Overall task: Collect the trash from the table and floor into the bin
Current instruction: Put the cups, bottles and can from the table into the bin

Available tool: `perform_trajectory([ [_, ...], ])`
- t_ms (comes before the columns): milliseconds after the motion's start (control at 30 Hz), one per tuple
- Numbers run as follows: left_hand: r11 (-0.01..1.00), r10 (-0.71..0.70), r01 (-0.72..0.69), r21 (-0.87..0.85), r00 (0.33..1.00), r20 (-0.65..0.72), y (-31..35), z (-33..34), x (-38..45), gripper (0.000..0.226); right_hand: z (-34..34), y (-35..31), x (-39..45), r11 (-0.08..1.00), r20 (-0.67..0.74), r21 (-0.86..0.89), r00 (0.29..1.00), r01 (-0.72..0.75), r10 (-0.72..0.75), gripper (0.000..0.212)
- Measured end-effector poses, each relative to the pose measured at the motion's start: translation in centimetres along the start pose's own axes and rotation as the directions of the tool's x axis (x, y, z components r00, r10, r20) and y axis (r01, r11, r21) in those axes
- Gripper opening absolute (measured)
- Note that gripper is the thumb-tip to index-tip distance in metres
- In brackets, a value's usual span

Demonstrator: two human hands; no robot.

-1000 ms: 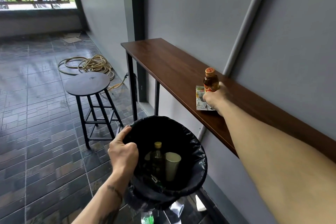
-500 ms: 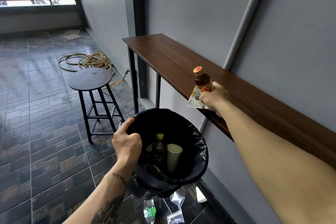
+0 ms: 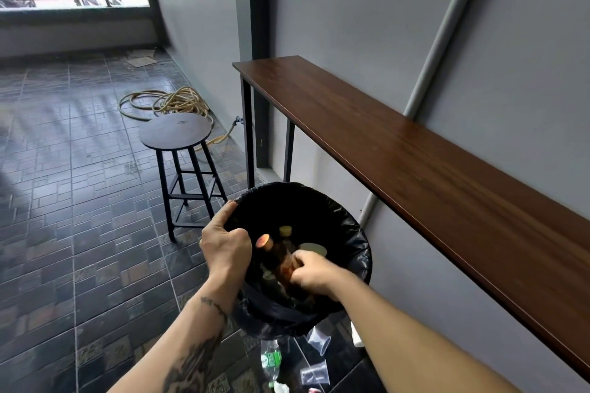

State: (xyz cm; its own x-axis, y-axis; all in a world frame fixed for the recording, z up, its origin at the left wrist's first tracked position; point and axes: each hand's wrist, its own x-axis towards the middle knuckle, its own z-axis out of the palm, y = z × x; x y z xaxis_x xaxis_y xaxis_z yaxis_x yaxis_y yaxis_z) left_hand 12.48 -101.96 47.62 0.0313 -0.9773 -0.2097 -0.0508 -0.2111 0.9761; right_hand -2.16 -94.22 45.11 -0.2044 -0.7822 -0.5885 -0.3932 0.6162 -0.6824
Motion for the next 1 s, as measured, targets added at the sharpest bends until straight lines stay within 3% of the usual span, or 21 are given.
perform_trajectory([
  [100,1.000,-0.010,0.010,-0.011,1.000,0.007,-0.3,-0.9,0.2,0.075,0.5,0.2,0.2,0.997,-0.036,-0.067,0.998,-0.046,0.044,0.060],
  [200,0.997,-0.051,0.050,-0.060,0.999,-0.013,-0.1,-2.1,0.2,0.074,0.0,-0.7,-0.1,0.986,-0.087,-0.167,0.996,-0.018,0.003,0.072],
  [367,0.990,-0.064,0.062,-0.127,0.998,-0.016,0.5,-3.9,0.3,0.073,-1.0,-2.5,-1.5,0.969,-0.145,-0.247,0.987,0.034,-0.071,0.068],
  [667,0.999,-0.016,0.016,-0.039,1.000,-0.005,1.9,-6.2,1.3,0.065,-2.9,-5.6,-4.7,0.932,-0.295,-0.339,0.926,0.128,-0.234,0.056],
  [867,0.999,-0.011,0.012,-0.046,1.000,0.021,2.4,-7.8,1.4,0.067,-3.6,-5.5,-5.2,0.950,-0.445,-0.305,0.873,0.061,-0.199,0.049],
  [1000,0.996,-0.002,0.005,-0.084,1.000,0.026,1.9,-8.8,1.7,0.063,-2.9,-4.2,-4.9,0.970,-0.509,-0.242,0.854,-0.024,-0.106,0.058],
])
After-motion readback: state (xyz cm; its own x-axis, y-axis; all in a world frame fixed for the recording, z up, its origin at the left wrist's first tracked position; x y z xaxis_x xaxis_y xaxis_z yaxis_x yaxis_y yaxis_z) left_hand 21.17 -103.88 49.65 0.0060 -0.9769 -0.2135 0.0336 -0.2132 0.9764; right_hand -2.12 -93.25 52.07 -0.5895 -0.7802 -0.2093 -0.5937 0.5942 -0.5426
